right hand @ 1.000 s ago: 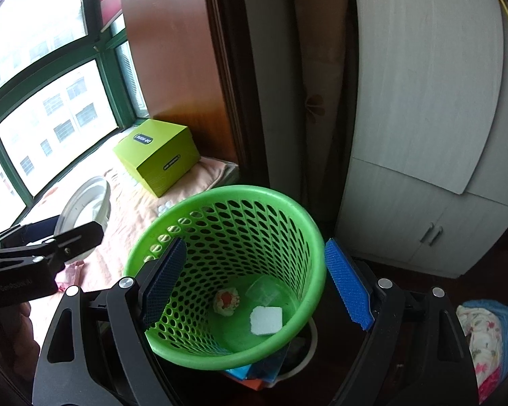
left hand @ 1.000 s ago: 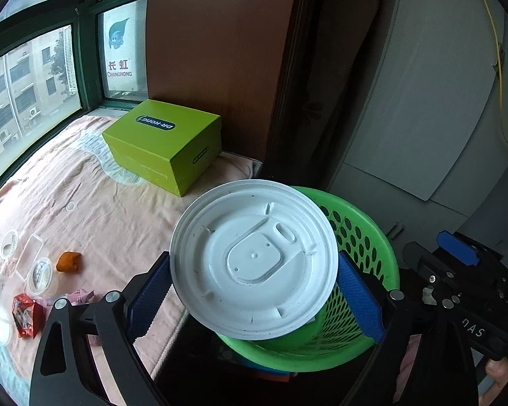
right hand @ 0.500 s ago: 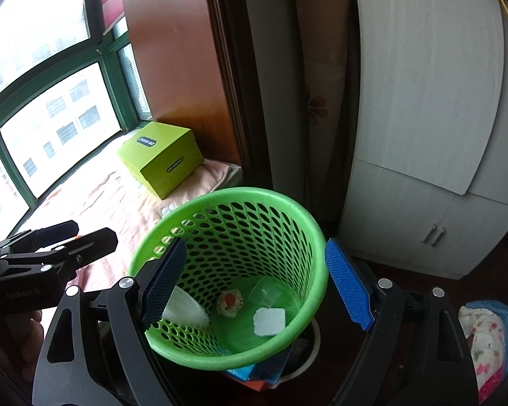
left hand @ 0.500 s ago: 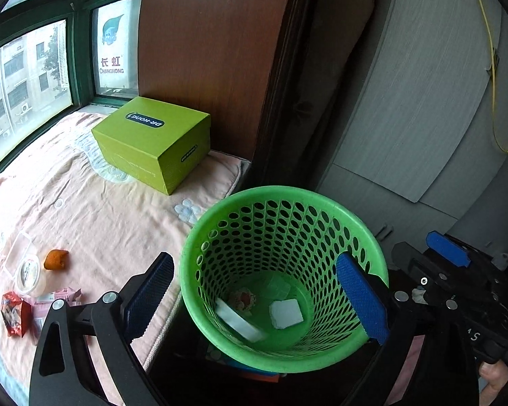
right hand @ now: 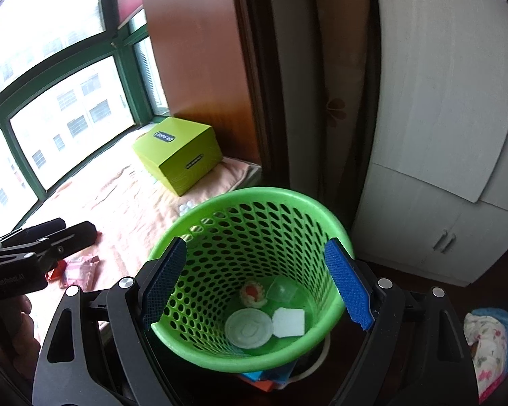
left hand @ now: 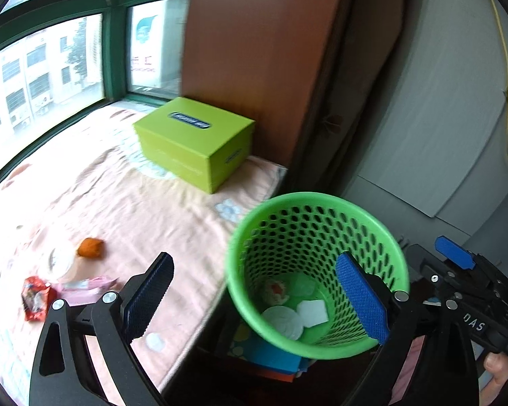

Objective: Collect trash
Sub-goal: 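Move both open tools back over the table toward the clear plastic containers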

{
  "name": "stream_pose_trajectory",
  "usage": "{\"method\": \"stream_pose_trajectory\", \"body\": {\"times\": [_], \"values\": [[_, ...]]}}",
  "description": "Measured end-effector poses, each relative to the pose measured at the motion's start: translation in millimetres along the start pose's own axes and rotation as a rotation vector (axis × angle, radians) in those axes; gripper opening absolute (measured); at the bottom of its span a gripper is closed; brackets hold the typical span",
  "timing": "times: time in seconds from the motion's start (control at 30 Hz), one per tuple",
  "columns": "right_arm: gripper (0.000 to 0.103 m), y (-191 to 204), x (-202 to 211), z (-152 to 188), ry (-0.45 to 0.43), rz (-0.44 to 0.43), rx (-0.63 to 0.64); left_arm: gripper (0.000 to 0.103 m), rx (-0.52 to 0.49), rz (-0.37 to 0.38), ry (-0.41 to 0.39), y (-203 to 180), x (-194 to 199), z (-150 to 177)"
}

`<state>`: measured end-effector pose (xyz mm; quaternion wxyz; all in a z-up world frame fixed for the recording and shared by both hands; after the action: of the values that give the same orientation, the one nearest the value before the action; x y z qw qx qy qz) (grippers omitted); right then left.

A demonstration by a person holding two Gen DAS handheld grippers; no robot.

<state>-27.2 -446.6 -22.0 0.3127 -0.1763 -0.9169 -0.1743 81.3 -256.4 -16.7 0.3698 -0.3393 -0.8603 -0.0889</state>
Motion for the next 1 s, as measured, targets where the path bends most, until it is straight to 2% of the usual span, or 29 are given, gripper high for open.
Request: {"method": "stream_pose_trajectory", "body": {"times": [0.4, 0.73, 0.87, 1.0], "values": [[0.083, 52.2, -13.4, 4.7, 0.038, -0.085, 0.087, 0.093, 0.151, -0.163, 0.011, 91.9, 19.9, 26.7], [0.083, 106.3, -29.3, 10.9, 0.075, -0.176, 0.173, 0.093, 0.288, -0.322, 0.030, 182.4, 42.8, 63.7], [0.083, 127.2, -35.3, 14.6, 0.091, -0.203, 0.204, 0.087, 0.340, -0.378, 0.042, 220.9, 48.5, 78.5], [0.083, 144.1, -39.7, 18.4, 0.101, -0.221, 0.231, 0.076, 0.388, -0.414, 0.062, 258.2, 48.9, 89.1]]}}
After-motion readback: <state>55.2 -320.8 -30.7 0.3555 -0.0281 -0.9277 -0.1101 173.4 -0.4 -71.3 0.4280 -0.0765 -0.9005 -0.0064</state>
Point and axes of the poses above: each gripper's, at about its wrist camera, not at the fingertips, and x roughly against the way its jaws point, y to its left, z to its underside, the point moved 2 cm from there along -x, roughly the way its jaws point, and after that the axes turned 6 degrees about -x, right-handed, at the moved point
